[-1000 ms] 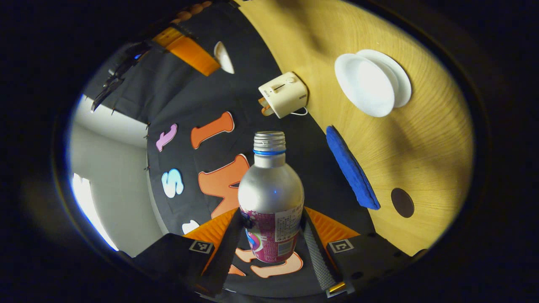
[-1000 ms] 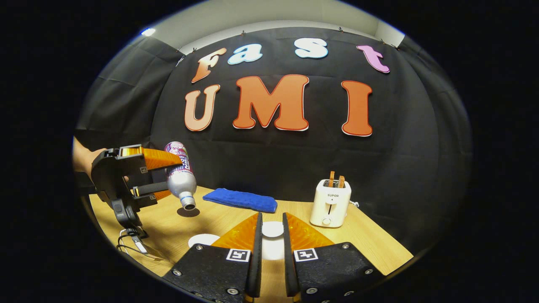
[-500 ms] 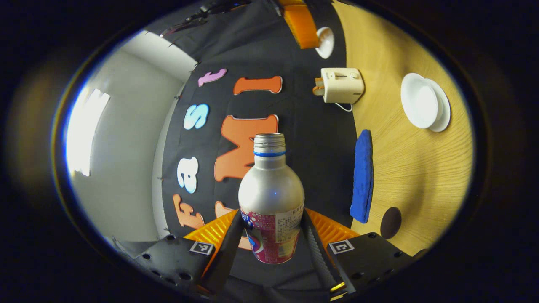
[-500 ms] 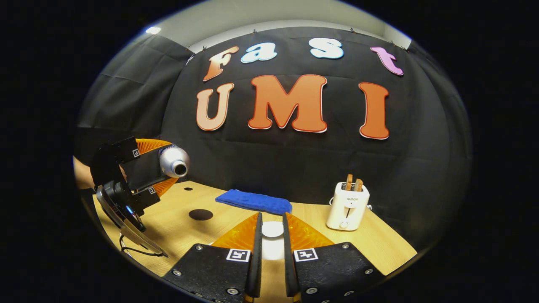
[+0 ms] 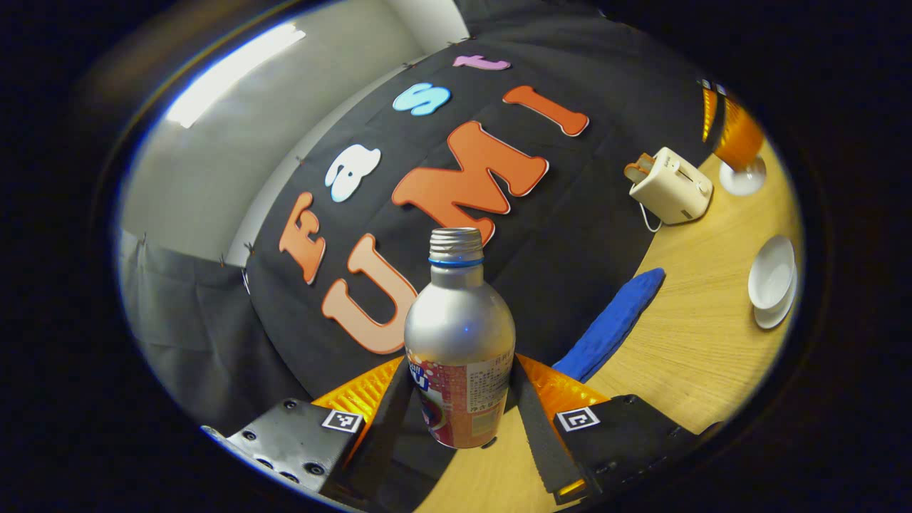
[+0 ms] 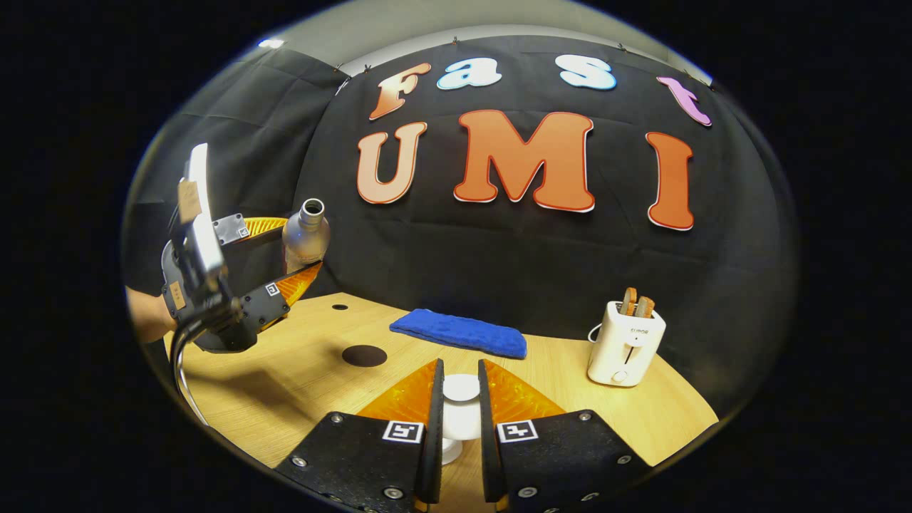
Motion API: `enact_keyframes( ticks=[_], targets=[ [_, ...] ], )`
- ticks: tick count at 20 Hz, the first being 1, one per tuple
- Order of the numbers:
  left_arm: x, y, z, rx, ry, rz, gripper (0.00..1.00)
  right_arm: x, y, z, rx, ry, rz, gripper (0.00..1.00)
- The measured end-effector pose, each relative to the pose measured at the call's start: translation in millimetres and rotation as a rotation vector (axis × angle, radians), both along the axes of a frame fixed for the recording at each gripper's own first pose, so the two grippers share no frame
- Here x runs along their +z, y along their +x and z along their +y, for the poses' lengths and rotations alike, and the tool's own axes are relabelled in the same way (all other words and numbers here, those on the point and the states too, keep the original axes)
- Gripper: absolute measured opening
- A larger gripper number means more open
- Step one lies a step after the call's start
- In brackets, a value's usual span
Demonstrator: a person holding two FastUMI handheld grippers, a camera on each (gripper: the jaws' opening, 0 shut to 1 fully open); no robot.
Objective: Open the teacup lid with one hand, grasp the water bottle and pour water into the teacup with the other hand; after pouring, place the water bottle on the coaster and then close the teacup lid.
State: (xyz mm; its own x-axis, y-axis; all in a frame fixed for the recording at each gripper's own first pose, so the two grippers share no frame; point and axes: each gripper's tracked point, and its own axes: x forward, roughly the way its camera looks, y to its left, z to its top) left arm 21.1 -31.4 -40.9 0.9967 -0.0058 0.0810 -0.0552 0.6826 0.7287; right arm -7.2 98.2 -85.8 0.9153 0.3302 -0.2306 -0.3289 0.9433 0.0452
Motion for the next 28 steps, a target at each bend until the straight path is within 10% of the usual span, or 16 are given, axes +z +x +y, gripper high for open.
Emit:
enact_keyframes(
  ticks=[13, 28],
  targets=[
    [-41, 47, 25, 0.079, -0.595, 0.160, 0.80, -47, 4, 35, 0.066, -0.034, 0.107, 0.24],
    [-92, 76, 14, 0.073, -0.818, 0.285, 0.83, -85, 7, 38, 0.072, -0.051, 0.187, 0.24]
  ],
)
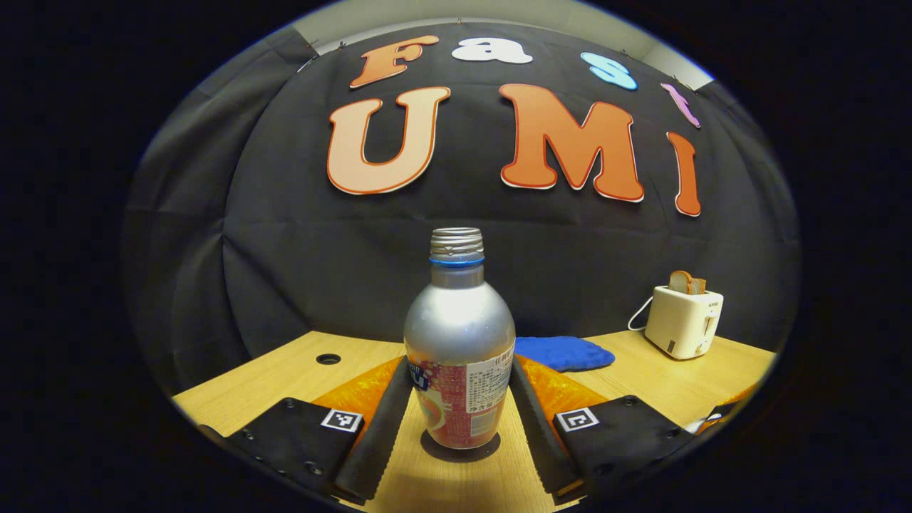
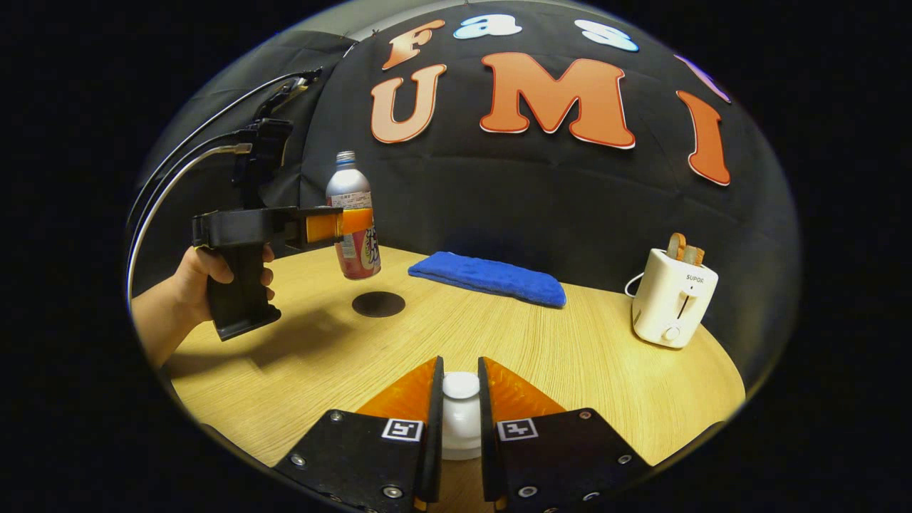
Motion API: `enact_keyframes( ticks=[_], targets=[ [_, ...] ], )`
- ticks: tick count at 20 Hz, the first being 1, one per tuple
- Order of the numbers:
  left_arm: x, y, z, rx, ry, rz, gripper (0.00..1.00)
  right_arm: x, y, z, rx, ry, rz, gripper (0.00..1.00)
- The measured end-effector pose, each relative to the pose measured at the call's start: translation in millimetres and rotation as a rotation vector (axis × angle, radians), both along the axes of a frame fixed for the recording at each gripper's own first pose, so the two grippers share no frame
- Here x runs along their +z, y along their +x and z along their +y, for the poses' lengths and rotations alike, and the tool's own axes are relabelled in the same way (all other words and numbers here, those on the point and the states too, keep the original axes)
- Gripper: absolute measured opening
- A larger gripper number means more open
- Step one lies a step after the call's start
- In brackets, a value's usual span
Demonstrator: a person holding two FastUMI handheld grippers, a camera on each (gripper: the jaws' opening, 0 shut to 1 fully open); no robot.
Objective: Open the teacup lid with one hand, grasp the water bottle and pour water into the teacup with the other hand; after pouring, place the water bottle on the coaster and then close the teacup lid.
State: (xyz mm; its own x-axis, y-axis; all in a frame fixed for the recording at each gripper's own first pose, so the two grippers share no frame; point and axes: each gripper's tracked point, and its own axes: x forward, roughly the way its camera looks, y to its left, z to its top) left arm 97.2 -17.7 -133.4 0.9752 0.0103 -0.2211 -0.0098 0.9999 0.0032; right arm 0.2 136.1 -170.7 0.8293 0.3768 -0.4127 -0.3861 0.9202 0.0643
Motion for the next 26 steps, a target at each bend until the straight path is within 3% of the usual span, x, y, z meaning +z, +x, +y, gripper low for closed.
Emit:
enact_keyframes(
  ticks=[9, 14, 17, 19, 20, 22, 26],
  targets=[
    [-67, 29, -8, -0.021, -0.024, 0.147, 0.84, -1, 2, -5, -0.005, 0.018, 0.006, 0.24],
    [-74, 42, -2, -0.014, -0.007, 0.166, 0.82, -5, 4, -5, -0.004, 0.023, 0.018, 0.24],
    [-74, 41, -5, -0.008, -0.003, 0.185, 0.86, -4, 6, -3, -0.001, 0.036, 0.020, 0.24],
    [-71, 37, -5, -0.009, -0.014, 0.193, 0.84, -4, 5, 0, 0.007, 0.045, 0.028, 0.24],
    [-70, 35, -5, -0.008, -0.014, 0.197, 0.88, -7, 5, 1, 0.012, 0.044, 0.034, 0.24],
    [-70, 33, -5, -0.016, -0.024, 0.201, 0.84, -9, 4, 2, 0.010, 0.025, 0.042, 0.24],
    [-67, 28, -2, -0.022, -0.028, 0.200, 0.94, -8, 6, 2, 0.002, 0.003, 0.029, 0.27]
  ],
)
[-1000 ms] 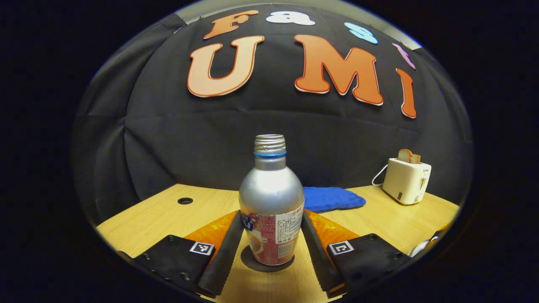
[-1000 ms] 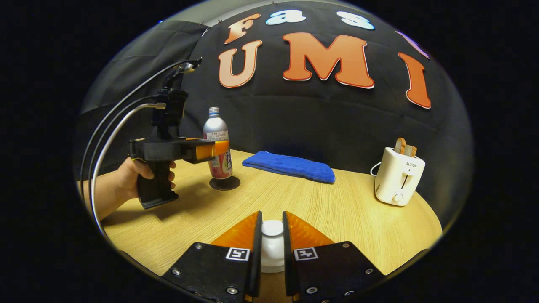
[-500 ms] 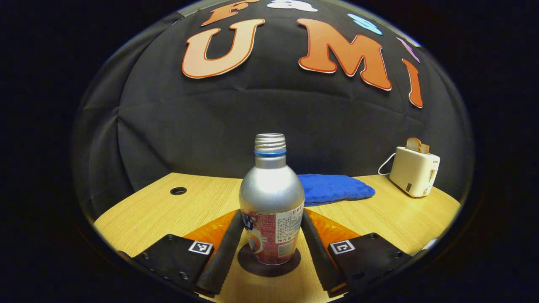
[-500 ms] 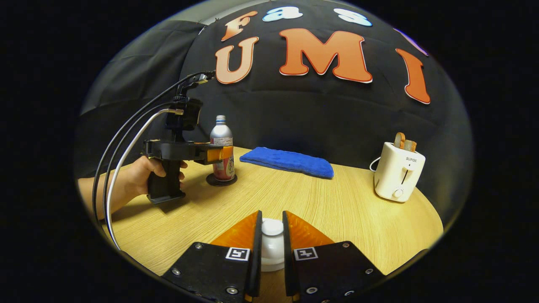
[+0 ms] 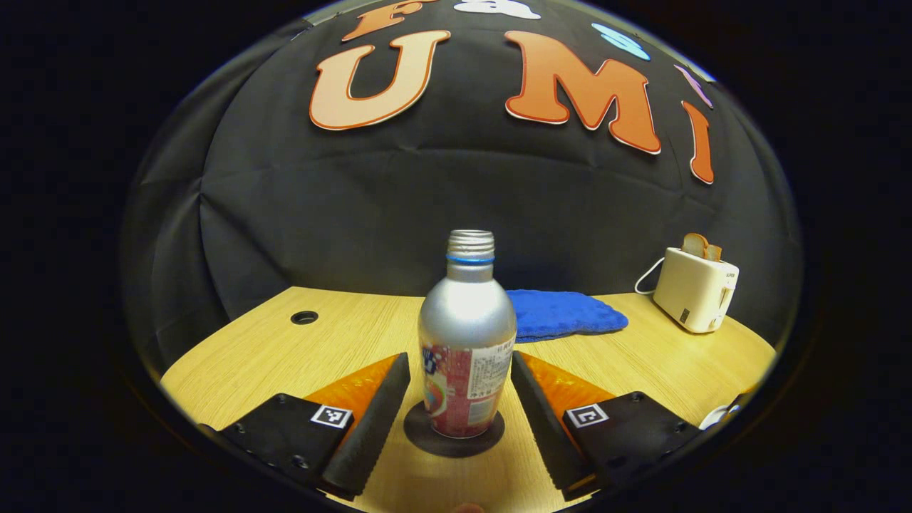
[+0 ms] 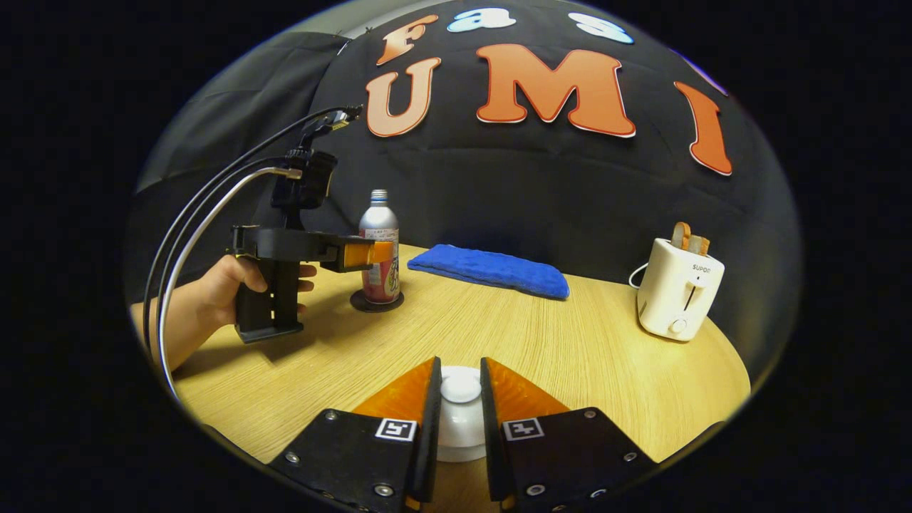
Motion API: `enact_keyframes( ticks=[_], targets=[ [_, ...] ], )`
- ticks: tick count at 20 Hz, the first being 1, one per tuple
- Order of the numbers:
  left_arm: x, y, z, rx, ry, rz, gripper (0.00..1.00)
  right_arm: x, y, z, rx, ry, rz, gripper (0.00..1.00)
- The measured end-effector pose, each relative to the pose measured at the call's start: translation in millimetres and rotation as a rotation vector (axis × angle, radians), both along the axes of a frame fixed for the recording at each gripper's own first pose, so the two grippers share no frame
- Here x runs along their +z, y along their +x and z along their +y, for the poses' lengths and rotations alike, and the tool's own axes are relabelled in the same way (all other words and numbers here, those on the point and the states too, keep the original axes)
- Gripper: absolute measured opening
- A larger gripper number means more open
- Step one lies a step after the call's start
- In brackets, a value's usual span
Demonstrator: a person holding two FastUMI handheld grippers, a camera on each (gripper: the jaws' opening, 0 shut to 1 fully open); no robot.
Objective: Open the teacup lid with one hand, grasp the water bottle and pour water into the teacup with the other hand; after pouring, place the water bottle on the coaster and then close the teacup lid.
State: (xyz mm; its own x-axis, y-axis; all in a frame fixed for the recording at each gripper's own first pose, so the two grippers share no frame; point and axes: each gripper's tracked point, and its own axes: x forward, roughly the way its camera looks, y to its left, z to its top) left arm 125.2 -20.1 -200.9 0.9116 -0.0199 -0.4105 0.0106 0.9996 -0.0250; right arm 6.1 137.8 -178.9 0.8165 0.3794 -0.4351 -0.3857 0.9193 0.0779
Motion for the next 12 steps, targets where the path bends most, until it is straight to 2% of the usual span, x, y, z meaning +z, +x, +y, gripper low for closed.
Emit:
enact_keyframes(
  ticks=[1, 2, 3, 6, 9, 10, 11, 12],
  targets=[
    [0, -1, 0, -0.002, -0.003, 0.002, 0.91, 0, -1, 1, 0.000, -0.005, -0.003, 0.30],
    [1, -4, 2, -0.001, -0.004, 0.004, 0.94, 2, -2, 1, -0.001, -0.007, -0.008, 0.28],
    [1, -6, 3, 0.002, -0.008, 0.005, 0.94, 4, -2, 1, 0.000, -0.007, -0.013, 0.34],
    [9, -16, 6, -0.012, 0.011, -0.006, 0.93, 17, -1, -1, -0.011, 0.004, -0.051, 0.40],
    [28, -29, 9, -0.030, 0.057, -0.053, 0.96, 28, 0, -3, -0.017, 0.000, -0.076, 0.52],
    [37, -34, 10, -0.028, 0.057, -0.070, 0.93, 34, 1, -6, -0.025, -0.005, -0.096, 0.54],
    [46, -43, 10, -0.021, 0.054, -0.087, 0.96, 41, 2, -9, -0.033, -0.009, -0.117, 0.53],
    [54, -48, 13, -0.009, 0.048, -0.104, 0.93, 49, 3, -11, -0.043, -0.007, -0.141, 0.58]
  ],
)
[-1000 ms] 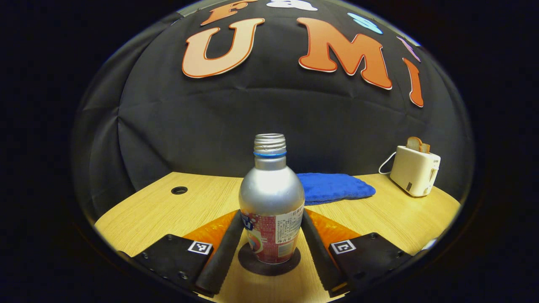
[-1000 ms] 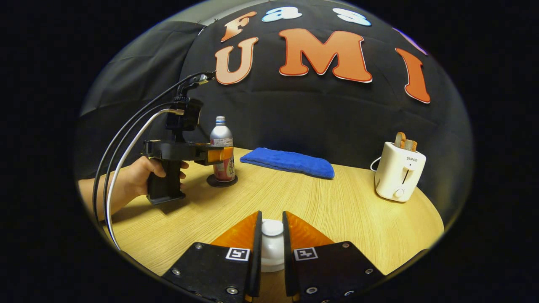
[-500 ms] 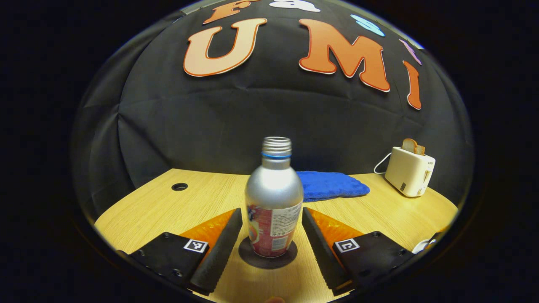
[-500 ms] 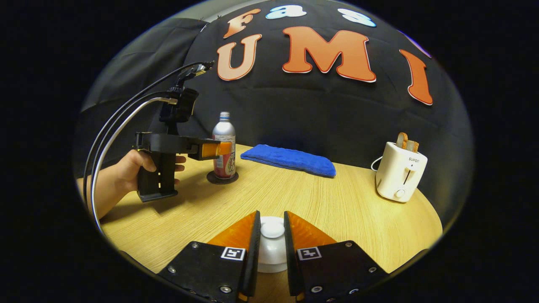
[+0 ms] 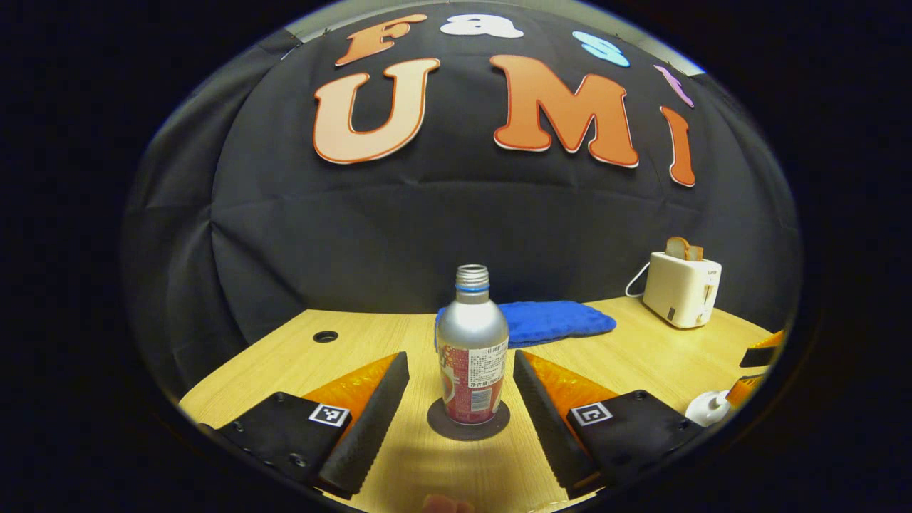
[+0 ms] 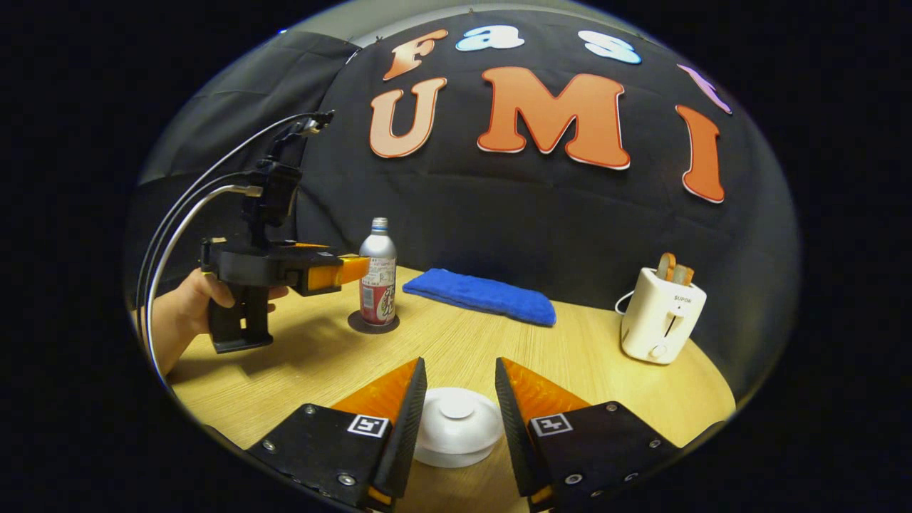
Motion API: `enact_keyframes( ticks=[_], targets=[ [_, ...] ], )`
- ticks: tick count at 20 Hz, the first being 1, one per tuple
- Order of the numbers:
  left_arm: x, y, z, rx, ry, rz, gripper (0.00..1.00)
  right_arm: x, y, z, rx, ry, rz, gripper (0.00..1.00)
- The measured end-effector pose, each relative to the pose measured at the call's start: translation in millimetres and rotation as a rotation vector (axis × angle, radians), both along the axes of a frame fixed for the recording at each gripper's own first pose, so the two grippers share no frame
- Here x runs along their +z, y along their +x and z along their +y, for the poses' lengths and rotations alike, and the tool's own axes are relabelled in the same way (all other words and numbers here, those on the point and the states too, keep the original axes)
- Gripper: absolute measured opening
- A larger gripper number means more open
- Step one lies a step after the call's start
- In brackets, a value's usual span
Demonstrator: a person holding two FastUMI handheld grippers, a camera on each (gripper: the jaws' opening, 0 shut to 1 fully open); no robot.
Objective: Open the teacup lid with one hand, grasp the water bottle and pour water into the teacup with the other hand; after pouring, place the water bottle on the coaster and then close the teacup lid.
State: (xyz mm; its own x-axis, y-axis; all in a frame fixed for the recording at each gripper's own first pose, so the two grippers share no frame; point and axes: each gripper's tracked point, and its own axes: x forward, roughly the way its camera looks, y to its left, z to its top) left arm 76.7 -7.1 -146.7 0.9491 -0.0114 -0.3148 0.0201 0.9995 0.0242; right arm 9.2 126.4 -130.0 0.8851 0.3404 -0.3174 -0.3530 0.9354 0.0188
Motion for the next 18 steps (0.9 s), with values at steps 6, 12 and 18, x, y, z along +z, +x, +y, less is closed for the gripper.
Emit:
enact_keyframes(
  ticks=[6, 12, 18],
  targets=[
    [49, -40, 10, 0.053, -0.024, -0.099, 0.97, 41, 5, -22, -0.081, 0.050, -0.122, 0.71],
    [88, -77, 3, 0.069, -0.003, -0.188, 0.97, 75, 2, -45, -0.151, 0.072, -0.216, 0.76],
    [116, -96, -17, 0.040, 0.023, -0.265, 1.00, 98, -7, -63, -0.199, 0.067, -0.261, 0.77]
  ],
)
